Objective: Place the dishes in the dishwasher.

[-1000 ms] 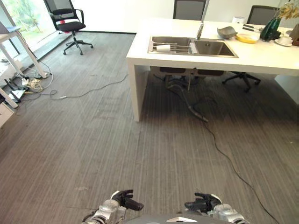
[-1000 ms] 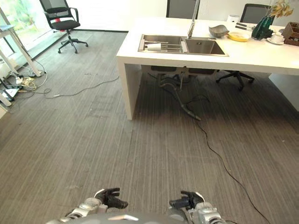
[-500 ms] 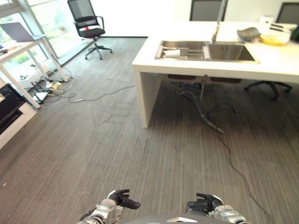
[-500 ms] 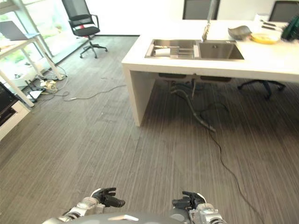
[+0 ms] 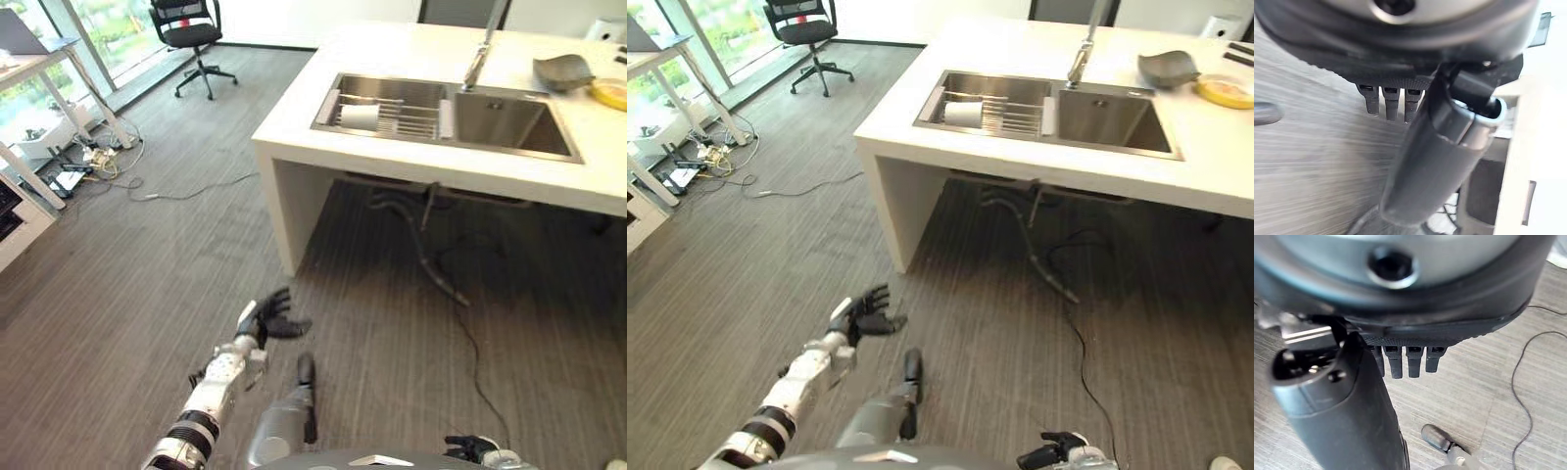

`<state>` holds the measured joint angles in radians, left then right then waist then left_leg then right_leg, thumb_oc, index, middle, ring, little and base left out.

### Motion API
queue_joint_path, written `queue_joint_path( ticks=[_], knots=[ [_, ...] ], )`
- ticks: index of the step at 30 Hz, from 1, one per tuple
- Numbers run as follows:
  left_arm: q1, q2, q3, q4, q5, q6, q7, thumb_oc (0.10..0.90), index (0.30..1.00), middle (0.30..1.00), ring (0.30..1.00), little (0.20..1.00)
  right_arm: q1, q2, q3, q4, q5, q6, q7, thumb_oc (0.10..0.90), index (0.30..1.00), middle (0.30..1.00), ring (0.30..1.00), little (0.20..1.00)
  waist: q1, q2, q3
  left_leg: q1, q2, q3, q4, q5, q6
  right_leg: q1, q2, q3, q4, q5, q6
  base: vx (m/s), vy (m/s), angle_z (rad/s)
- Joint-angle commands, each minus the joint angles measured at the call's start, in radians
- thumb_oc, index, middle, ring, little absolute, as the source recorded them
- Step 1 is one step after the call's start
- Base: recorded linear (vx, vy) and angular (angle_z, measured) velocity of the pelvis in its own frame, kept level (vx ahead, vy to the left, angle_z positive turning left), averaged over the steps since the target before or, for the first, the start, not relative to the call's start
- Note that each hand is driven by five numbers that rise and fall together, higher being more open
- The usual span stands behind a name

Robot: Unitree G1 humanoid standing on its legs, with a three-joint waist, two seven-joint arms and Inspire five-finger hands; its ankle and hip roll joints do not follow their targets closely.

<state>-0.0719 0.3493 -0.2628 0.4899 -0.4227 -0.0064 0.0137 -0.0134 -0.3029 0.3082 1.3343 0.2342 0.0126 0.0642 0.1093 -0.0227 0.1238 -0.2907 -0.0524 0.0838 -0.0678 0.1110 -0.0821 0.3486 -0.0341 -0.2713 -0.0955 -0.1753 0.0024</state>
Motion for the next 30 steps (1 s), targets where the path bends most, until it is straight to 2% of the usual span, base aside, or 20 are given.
queue_joint_path(
  ticks=[1, 2, 3, 4, 6, 7, 8, 9, 11, 12, 18, 19, 20, 22, 24, 28, 30],
  knots=[
    [-0.118, 0.087, 0.098, -0.238, 0.002, -0.101, 0.013, 0.8, 0.9, 0.9, 0.9, 0.9, -0.052, -0.01, -0.106, 0.006, 0.001, -0.037, 0.011, 0.8, 0.9, 0.9, 0.9, 0.9, 0.079, 0.038, 0.026, 0.023, 0.068, 0.031, 0.037, 0.087, 0.01, -0.042, 0.071, 0.051, 0.089, -0.052, 0.057, 0.49, 0.082, -0.71],
    [-0.133, 0.113, 0.122, -0.293, 0.03, -0.108, 0.019, 0.8, 0.9, 0.9, 0.9, 0.9, -0.045, 0.004, -0.115, 0.028, -0.006, -0.034, 0.015, 0.8, 0.9, 0.9, 0.9, 0.9, 0.092, 0.029, 0.014, 0.031, 0.055, 0.017, 0.056, 0.096, 0.025, -0.038, 0.072, 0.069, 0.129, -0.068, 0.054, 0.5, 0.106, -0.65],
    [-0.139, 0.137, 0.141, -0.359, 0.062, -0.116, 0.021, 0.8, 0.9, 0.9, 0.9, 0.9, -0.037, 0.012, -0.132, 0.053, -0.005, -0.031, 0.021, 0.8, 0.9, 0.9, 0.9, 0.9, 0.103, 0.021, -0.005, 0.046, 0.045, 0.013, 0.061, 0.083, 0.046, -0.046, 0.069, 0.073, 0.189, -0.071, 0.07, 0.51, 0.13, -0.46],
    [-0.158, 0.154, 0.143, -0.396, 0.094, -0.12, 0.022, 0.8, 0.9, 0.9, 0.9, 0.9, -0.028, 0.022, -0.15, 0.068, 0.007, -0.028, 0.03, 0.8, 0.9, 0.9, 0.9, 0.9, 0.105, 0.011, -0.016, 0.068, 0.034, 0.021, 0.063, 0.066, 0.067, -0.07, 0.057, 0.06, 0.286, -0.05, 0.105, 0.5, 0.166, -0.32],
    [-0.204, 0.186, 0.157, -0.481, 0.163, -0.141, 0.035, 0.8, 0.9, 0.9, 0.9, 0.9, -0.001, 0.038, -0.169, 0.091, 0.006, -0.015, 0.059, 0.8, 0.9, 0.9, 0.9, 0.9, 0.08, 0.005, -0.022, 0.123, 0.01, 0.027, 0.075, 0.018, 0.109, -0.178, -0.012, 0.049, 0.563, 0.093, 0.207, 0.38, 0.164, -0.29],
    [-0.204, 0.185, 0.158, -0.482, 0.163, -0.14, 0.035, 0.8, 0.9, 0.9, 0.9, 0.9, -0.002, 0.037, -0.169, 0.091, 0.006, -0.015, 0.059, 0.8, 0.9, 0.9, 0.9, 0.9, 0.082, 0.008, -0.025, 0.119, 0.013, 0.028, 0.075, 0.019, 0.109, -0.184, -0.009, 0.051, 0.564, 0.095, 0.206, 0.3, 0.216, -0.11],
    [-0.259, 0.219, 0.17, -0.562, 0.218, -0.16, 0.058, 0.8, 0.9, 0.9, 0.9, 0.9, 0.004, 0.03, -0.17, 0.081, 0.002, -0.012, 0.075, 0.8, 0.9, 0.9, 0.9, 0.9, 0.046, 0.031, -0.008, 0.184, 0.006, 0.024, 0.06, -0.012, 0.137, -0.291, -0.065, 0.038, 0.814, 0.209, 0.251, 0.25, 0.206, 0.05],
    [-0.278, 0.229, 0.183, -0.603, 0.252, -0.167, 0.068, 0.8, 0.9, 0.9, 0.9, 0.9, 0.006, 0.027, -0.177, 0.076, 0.001, -0.011, 0.077, 0.8, 0.9, 0.9, 0.9, 0.9, 0.031, 0.054, -0.005, 0.213, 0.017, 0.025, 0.046, -0.02, 0.146, -0.338, -0.073, 0.024, 0.902, 0.222, 0.255, 0.26, 0.203, 0.02],
    [-0.277, 0.228, 0.183, -0.604, 0.252, -0.166, 0.068, 0.8, 0.9, 0.9, 0.9, 0.9, 0.006, 0.027, -0.176, 0.076, 0.001, -0.011, 0.077, 0.8, 0.9, 0.9, 0.9, 0.9, 0.031, 0.052, -0.005, 0.212, 0.015, 0.026, 0.045, -0.019, 0.147, -0.341, -0.075, 0.025, 0.906, 0.22, 0.255, 0.17, 0.067, 0.08],
    [-0.318, 0.239, 0.203, -0.681, 0.302, -0.188, 0.103, 0.8, 0.9, 0.9, 0.9, 0.9, 0.017, 0.034, -0.185, 0.062, 0.011, -0.015, 0.074, 0.8, 0.9, 0.9, 0.9, 0.9, 0.007, 0.07, 0.002, 0.296, 0.011, 0.021, 0.002, -0.048, 0.152, -0.385, -0.142, -0.028, 0.917, 0.18, 0.248, 0.26, 0.075, 0.22],
    [-0.317, 0.239, 0.203, -0.681, 0.302, -0.188, 0.103, 0.8, 0.9, 0.9, 0.9, 0.9, 0.017, 0.034, -0.185, 0.062, 0.011, -0.015, 0.074, 0.8, 0.9, 0.9, 0.9, 0.9, 0.006, 0.071, 0.003, 0.297, 0.011, 0.02, 0.002, -0.048, 0.152, -0.383, -0.141, -0.03, 0.915, 0.181, 0.248, 0.07, 0.005, 0.21],
    [-0.348, 0.234, 0.218, -0.722, 0.318, -0.203, 0.123, 0.8, 0.9, 0.9, 0.9, 0.9, 0.026, 0.042, -0.184, 0.054, 0.023, -0.02, 0.072, 0.8, 0.9, 0.9, 0.9, 0.9, -0.003, 0.071, 0.004, 0.338, 0.014, 0.018, -0.005, -0.078, 0.138, -0.392, -0.227, -0.069, 0.768, 0.126, 0.232, 0.78, -0.583, 0.23],
    [-0.414, 0.182, 0.113, -0.671, 0.244, -0.23, 0.077, 0.8, 0.9, 0.9, 0.9, 0.9, 0.045, 0.035, -0.187, 0.08, 0.023, -0.01, 0.07, 0.8, 0.9, 0.9, 0.9, 0.9, -0.035, 0.033, -0.052, 0.367, 0.026, -0.003, 0.0, -0.135, 0.071, -0.277, -0.241, 0.01, 0.173, 0.191, 0.227, 0.78, -0.583, 0.23],
    [-0.41, 0.172, 0.103, -0.663, 0.212, -0.228, 0.05, 0.8, 0.9, 0.9, 0.9, 0.9, 0.045, 0.033, -0.189, 0.077, 0.025, -0.008, 0.077, 0.8, 0.9, 0.9, 0.9, 0.9, -0.042, 0.035, -0.06, 0.369, 0.034, -0.011, 0.007, -0.137, 0.063, -0.255, -0.232, -0.001, 0.143, 0.198, 0.228, 0.43, -0.387, 0.17],
    [-0.385, 0.154, 0.089, -0.611, 0.136, -0.214, 0.006, 0.8, 0.9, 0.9, 0.9, 0.9, 0.036, 0.016, -0.177, 0.058, 0.014, -0.009, 0.081, 0.8, 0.9, 0.9, 0.9, 0.9, -0.053, 0.038, -0.077, 0.391, 0.061, -0.01, 0.004, -0.14, 0.046, -0.216, -0.197, -0.02, 0.089, 0.181, 0.212, 0.23, -0.235, 0.22],
    [-0.364, 0.112, 0.085, -0.533, 0.057, -0.207, 0.006, 0.8, 0.9, 0.9, 0.9, 0.9, 0.027, -0.004, -0.177, 0.051, 0.031, -0.009, 0.074, 0.8, 0.9, 0.9, 0.9, 0.9, -0.068, 0.042, -0.088, 0.413, 0.091, -0.009, -0.004, -0.141, 0.023, -0.174, -0.157, -0.023, 0.018, 0.169, 0.194, 0.12, -0.137, -0.1],
    [-0.37, 0.108, 0.081, -0.508, 0.065, -0.208, 0.009, 0.8, 0.9, 0.9, 0.9, 0.9, 0.025, -0.004, -0.17, 0.051, 0.037, -0.011, 0.072, 0.8, 0.9, 0.9, 0.9, 0.9, -0.07, 0.043, -0.088, 0.423, 0.103, -0.004, -0.005, -0.143, 0.015, -0.164, -0.147, -0.022, 0.008, 0.162, 0.189, 0.07, -0.103, -0.34]
  ],
)
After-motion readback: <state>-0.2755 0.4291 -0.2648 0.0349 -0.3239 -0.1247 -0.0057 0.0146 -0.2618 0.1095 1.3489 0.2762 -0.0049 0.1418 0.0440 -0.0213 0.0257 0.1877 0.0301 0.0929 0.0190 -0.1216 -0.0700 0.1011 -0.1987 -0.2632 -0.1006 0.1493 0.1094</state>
